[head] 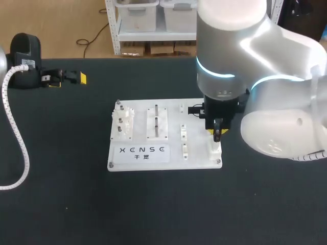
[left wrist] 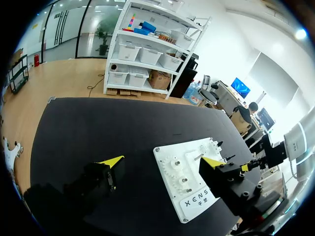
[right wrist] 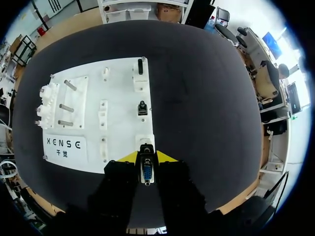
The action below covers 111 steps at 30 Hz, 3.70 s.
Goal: Insert the USB connector, Ethernet cable, and multi-pin plug into their matching sockets one by one.
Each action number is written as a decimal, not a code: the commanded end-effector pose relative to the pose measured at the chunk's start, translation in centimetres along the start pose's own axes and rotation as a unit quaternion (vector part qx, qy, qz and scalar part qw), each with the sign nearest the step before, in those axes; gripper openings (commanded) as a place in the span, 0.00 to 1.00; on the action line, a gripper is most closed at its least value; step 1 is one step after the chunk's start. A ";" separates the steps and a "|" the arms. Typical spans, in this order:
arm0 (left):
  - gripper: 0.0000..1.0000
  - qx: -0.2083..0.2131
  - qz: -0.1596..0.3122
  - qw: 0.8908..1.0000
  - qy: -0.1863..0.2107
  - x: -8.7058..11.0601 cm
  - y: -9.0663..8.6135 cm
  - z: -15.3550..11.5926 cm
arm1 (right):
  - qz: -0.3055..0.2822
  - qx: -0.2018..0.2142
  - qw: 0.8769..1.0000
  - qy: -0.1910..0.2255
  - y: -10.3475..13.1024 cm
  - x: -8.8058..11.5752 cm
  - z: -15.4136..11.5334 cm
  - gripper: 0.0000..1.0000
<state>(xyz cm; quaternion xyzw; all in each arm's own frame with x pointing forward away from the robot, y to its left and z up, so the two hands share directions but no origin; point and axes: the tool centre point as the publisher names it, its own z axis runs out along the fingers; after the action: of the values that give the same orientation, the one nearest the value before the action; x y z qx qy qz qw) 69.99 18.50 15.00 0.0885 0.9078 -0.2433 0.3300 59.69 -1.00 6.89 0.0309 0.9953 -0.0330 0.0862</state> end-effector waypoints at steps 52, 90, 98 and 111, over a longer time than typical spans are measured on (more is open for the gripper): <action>1.00 0.000 0.000 1.000 0.000 0.0 0.0 0.0 | 0.005 0.011 1.000 0.008 0.2 0.1 0.7 0.00; 1.00 0.000 0.000 1.000 0.000 0.0 0.0 0.0 | 0.011 0.008 1.000 0.013 -0.1 0.0 0.3 0.00; 1.00 0.000 0.000 1.000 0.000 0.0 0.0 0.0 | 0.009 0.008 1.000 0.011 -0.1 0.1 0.2 0.00; 1.00 0.000 0.000 1.000 0.000 0.0 0.0 0.0 | 0.010 0.012 1.000 0.010 -0.2 0.2 0.6 0.00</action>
<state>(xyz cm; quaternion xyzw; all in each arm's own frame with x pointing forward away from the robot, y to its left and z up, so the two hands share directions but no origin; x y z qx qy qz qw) 69.99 18.50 15.00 0.0885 0.9078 -0.2433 0.3300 59.69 -1.15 6.50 0.0415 0.9955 -0.0431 0.0729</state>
